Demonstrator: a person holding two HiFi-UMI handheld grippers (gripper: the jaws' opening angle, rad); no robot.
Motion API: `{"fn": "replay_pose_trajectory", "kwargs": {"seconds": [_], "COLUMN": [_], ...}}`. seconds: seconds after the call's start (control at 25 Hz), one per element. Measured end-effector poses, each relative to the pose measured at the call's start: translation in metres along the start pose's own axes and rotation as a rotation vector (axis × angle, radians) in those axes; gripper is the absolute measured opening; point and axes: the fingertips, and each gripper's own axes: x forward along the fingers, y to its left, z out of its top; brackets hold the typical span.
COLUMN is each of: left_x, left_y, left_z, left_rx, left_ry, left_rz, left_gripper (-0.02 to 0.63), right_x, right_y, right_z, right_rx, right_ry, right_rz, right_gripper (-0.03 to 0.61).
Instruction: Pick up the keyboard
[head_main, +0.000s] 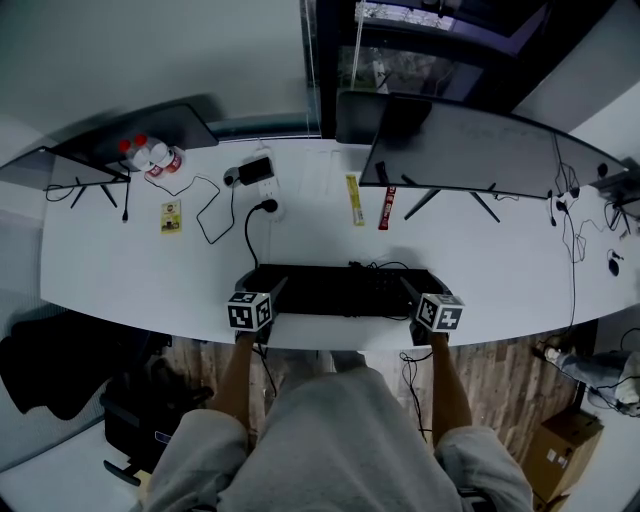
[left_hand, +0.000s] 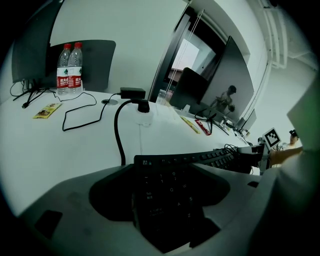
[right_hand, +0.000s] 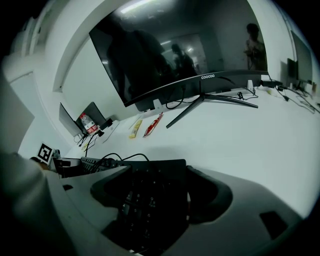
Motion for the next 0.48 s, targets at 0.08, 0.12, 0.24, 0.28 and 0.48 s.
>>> {"fn": "replay_pose_trajectory", "kwargs": {"seconds": [0.08, 0.12, 0.24, 0.28, 0.48], "left_x": [-0.0014, -0.0023, -0.0045, -0.0052, -0.0066], "left_y": [-0.0007, -0.0016, -0.0034, -0.0038, -0.0062], "left_z": [0.0009, 0.0011, -0.0006, -0.0015, -0.0016], "left_rx": [-0.007, -0.011, -0.019, -0.021, -0.046], "left_ry": [-0.007, -0.009, -0.017, -0.019, -0.023], "left_rz": [-0.005, -0.007, -0.003, -0.002, -0.027], "left_gripper": [0.307, 0.307, 0.307, 0.306, 0.307], "right_x": [-0.0034, -0.0055, -0.0085, -0.0088, -0.0104], "right_y": [0.0013, 0.0016, 0.0017, 0.0019, -0.0018], "right_z": [0.0018, 0.0028, 0.0049, 0.0047, 0.0039], "right_rx": [-0.003, -0.005, -0.009, -0.009, -0.01], "right_ry": [-0.01, -0.014, -0.023, -0.023, -0.034], "right_rz": [-0.003, -0.005, -0.008, -0.007, -0.008], "right_gripper": [0.341, 0.339, 0.336, 0.336, 0.335]}}
